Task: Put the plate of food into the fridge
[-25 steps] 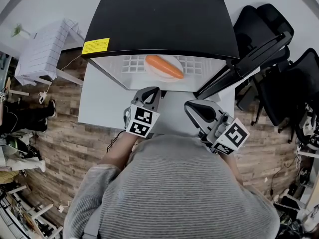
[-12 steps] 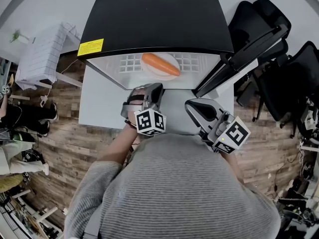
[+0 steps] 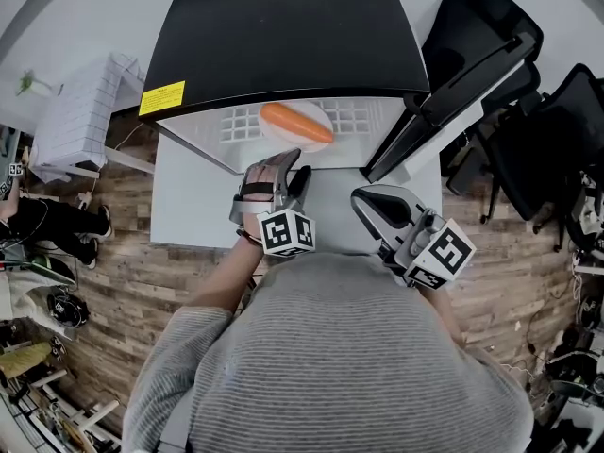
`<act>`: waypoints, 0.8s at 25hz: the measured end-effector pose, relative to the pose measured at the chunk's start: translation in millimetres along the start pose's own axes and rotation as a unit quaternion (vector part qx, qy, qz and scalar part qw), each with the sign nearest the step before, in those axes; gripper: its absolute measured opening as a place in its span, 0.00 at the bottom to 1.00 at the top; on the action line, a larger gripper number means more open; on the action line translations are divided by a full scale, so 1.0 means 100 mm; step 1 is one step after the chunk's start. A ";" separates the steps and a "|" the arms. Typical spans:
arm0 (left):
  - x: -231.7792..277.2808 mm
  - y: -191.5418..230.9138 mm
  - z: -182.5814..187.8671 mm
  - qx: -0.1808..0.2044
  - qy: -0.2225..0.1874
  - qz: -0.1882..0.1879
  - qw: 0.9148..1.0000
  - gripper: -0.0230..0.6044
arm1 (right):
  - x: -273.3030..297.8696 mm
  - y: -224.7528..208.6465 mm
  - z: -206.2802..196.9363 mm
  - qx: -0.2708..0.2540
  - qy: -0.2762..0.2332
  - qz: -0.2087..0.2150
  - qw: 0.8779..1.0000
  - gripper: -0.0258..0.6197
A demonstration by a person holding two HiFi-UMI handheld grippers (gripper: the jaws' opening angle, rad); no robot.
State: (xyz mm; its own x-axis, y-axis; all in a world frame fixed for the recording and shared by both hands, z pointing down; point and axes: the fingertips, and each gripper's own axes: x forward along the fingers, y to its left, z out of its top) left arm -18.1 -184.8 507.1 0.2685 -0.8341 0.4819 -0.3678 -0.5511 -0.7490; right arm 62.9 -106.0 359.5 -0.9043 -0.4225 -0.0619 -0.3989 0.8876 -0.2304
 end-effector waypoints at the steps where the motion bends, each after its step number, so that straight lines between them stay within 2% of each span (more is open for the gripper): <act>1: 0.01 0.01 -0.01 0.002 0.004 0.003 1.000 0.35 | 0.00 0.00 0.00 0.000 0.000 0.000 1.000 0.06; 9: 0.12 0.07 -0.03 0.029 0.019 0.015 0.999 0.35 | -0.02 0.00 0.00 0.001 -0.002 -0.002 1.000 0.06; 11: 0.15 0.08 -0.04 0.033 0.022 0.013 0.999 0.30 | -0.03 -0.01 0.01 0.002 -0.003 -0.004 1.000 0.06; 13: 0.16 0.09 -0.04 0.035 0.024 0.014 0.999 0.21 | -0.03 -0.02 0.00 0.002 -0.004 -0.006 1.000 0.06; 20: 0.23 0.04 -0.04 0.048 0.032 -0.001 0.998 0.19 | -0.05 -0.05 0.01 0.007 -0.006 -0.012 1.000 0.06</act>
State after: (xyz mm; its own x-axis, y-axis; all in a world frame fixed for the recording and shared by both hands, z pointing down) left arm -17.2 -206.0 517.0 0.2102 -0.8340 0.5102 -0.2792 -0.5513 -0.7862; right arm 69.6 -108.6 360.0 -0.8923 -0.4464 -0.0674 -0.4186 0.8741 -0.2465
